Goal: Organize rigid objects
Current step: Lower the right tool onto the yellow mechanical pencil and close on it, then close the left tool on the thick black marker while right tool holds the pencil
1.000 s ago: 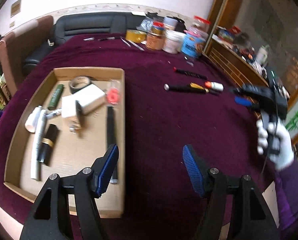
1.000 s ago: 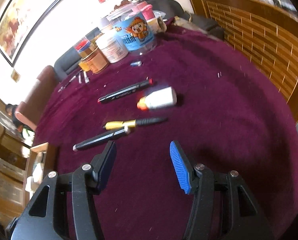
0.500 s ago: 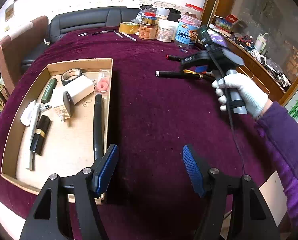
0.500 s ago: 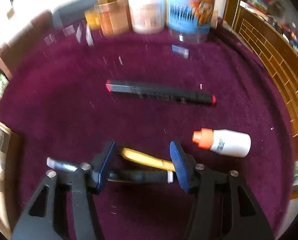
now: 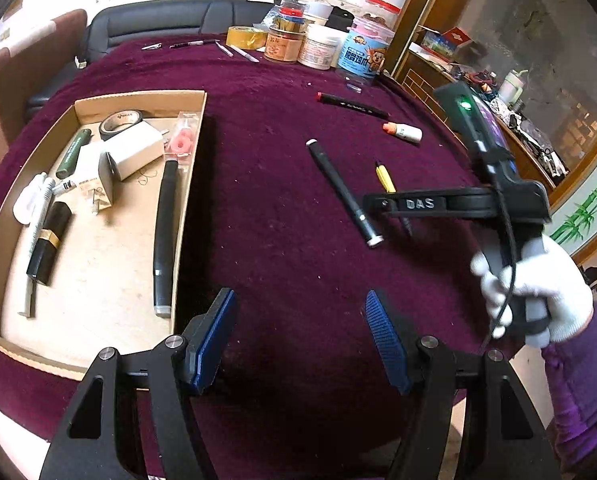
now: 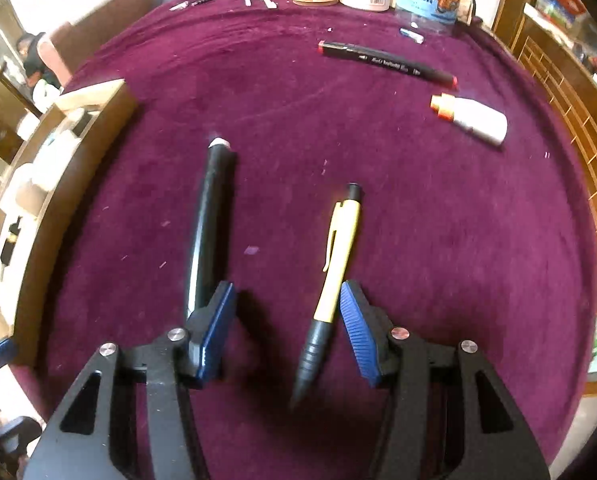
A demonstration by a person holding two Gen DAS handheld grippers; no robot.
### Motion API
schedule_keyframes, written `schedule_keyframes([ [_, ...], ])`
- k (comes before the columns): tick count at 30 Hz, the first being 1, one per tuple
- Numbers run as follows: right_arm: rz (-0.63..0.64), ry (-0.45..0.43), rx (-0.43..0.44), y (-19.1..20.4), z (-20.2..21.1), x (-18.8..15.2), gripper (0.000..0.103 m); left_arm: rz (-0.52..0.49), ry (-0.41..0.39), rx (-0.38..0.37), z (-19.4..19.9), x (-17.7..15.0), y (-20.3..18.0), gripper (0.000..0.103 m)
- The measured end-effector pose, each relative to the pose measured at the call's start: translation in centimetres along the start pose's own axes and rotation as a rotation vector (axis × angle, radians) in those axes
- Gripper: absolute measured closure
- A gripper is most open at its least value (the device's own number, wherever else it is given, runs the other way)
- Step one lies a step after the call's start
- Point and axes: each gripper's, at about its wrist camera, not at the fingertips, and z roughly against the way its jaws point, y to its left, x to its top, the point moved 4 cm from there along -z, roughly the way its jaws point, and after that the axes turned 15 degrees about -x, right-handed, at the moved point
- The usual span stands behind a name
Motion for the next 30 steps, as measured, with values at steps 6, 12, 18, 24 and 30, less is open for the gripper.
schedule_keyframes([
  [6, -0.075, -0.051, -0.048, -2.0, 0.0, 0.0, 0.050, 0.006, -0.005, 0.003, 0.2, -0.2, -0.4, 0.042],
  [12, -0.061, -0.110, -0.116, -2.1, -0.3, 0.7, 0.084, -0.037, 0.032, 0.022, -1.4, 0.7, -1.9, 0.042],
  [18, -0.068, -0.118, -0.174, -4.6, -0.2, -0.3, 0.091, -0.109, 0.049, 0.129, -4.2, 1.9, -2.8, 0.036],
  [24, -0.140, -0.118, -0.155, -7.8, -0.5, -1.0, 0.091, -0.180, 0.074, 0.196, -7.7, 3.3, -4.3, 0.036],
  [30, -0.148, -0.150, -0.144, -8.0, -0.5, -1.3, 0.090, -0.222, 0.079, 0.242, -9.1, 3.8, -5.4, 0.036],
])
